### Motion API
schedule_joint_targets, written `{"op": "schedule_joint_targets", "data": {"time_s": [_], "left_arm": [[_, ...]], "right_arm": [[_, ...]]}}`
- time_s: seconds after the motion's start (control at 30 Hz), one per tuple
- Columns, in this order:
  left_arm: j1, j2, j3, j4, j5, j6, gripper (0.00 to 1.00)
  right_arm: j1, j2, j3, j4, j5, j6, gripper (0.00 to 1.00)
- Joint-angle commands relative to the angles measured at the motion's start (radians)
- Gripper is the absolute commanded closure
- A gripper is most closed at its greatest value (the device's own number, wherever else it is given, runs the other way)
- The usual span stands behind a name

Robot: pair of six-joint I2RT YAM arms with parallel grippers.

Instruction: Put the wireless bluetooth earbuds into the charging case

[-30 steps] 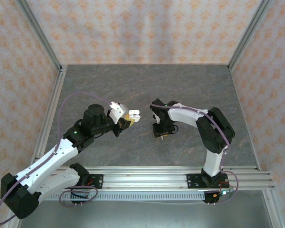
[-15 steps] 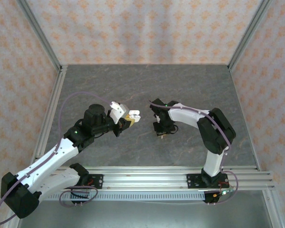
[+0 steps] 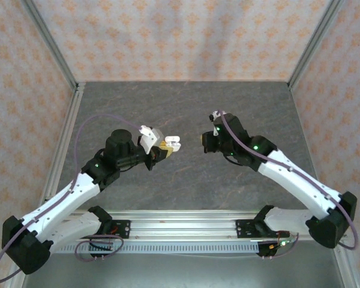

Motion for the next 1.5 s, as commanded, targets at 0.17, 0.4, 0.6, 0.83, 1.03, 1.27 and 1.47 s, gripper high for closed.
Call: {"op": "schedule_joint_targets", "data": {"time_s": [0.17, 0.4, 0.6, 0.83, 1.03, 1.27, 1.47], "left_arm": [[-0.016, 0.022, 0.057, 0.120, 0.055, -0.065, 1.00], [-0.020, 0.017, 0.067, 0.142, 0.057, -0.095, 1.00], [-0.023, 0.021, 0.067, 0.164, 0.054, -0.113, 1.00], [-0.025, 0.025, 0.075, 0.166, 0.052, -0.116, 1.00], [-0.025, 0.027, 0.082, 0.165, 0.053, -0.117, 1.00], [-0.026, 0.025, 0.086, 0.165, 0.054, -0.119, 1.00], [-0.027, 0.024, 0.090, 0.164, 0.054, -0.116, 1.00]], "right_arm": [[0.130, -0.078, 0.026, 0.220, 0.103, -0.141, 0.90], [0.155, -0.050, 0.036, 0.271, 0.067, -0.142, 0.90], [0.166, -0.028, 0.042, 0.265, 0.034, -0.129, 0.90], [0.172, -0.009, 0.038, 0.246, 0.004, -0.140, 0.90], [0.172, 0.007, 0.036, 0.225, 0.009, -0.153, 0.90], [0.172, 0.014, 0.029, 0.236, -0.008, -0.172, 0.90], [0.173, 0.005, 0.022, 0.228, -0.066, -0.177, 0.89]]}}
